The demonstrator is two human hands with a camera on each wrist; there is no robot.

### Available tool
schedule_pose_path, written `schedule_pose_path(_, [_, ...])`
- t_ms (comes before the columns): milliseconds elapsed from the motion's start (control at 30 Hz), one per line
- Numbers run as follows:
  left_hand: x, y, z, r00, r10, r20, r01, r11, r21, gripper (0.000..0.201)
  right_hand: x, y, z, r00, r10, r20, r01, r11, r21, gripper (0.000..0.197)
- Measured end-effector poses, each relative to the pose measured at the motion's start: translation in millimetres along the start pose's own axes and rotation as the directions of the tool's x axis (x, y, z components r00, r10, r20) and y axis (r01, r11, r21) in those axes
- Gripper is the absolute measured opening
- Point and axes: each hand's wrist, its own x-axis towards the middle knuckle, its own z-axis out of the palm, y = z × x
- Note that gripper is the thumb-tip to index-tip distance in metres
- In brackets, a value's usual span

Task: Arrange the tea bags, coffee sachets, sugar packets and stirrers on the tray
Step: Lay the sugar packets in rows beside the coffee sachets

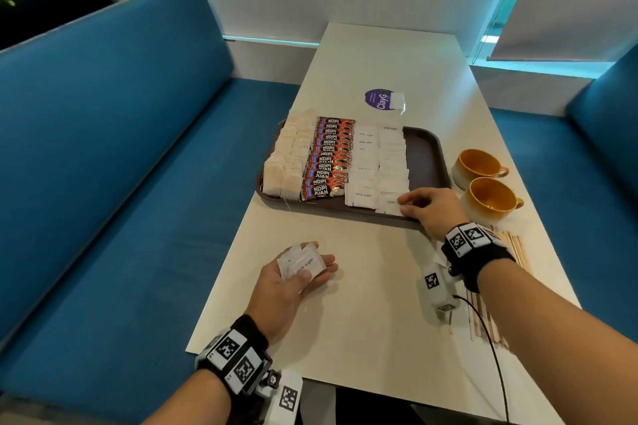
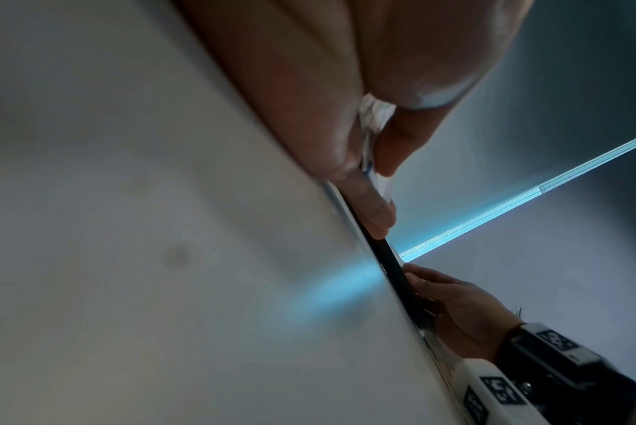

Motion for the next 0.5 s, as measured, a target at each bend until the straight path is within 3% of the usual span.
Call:
schedule_pose_path(233, [0, 0, 0, 1.0, -0.026, -0.002, 0.026, 1.0, -0.016, 0.039, 17, -3, 4, 0.998, -0.041, 0.038, 0.049, 0.964, -0.262, 0.006])
schedule_pose_path(500, [2, 0, 0, 1.0, 0.008, 0.007, -0.008, 0.999, -0.042, 0.024, 27, -5, 6, 0.999, -0.016, 0.042, 0.027, 0.962, -0.272, 0.007])
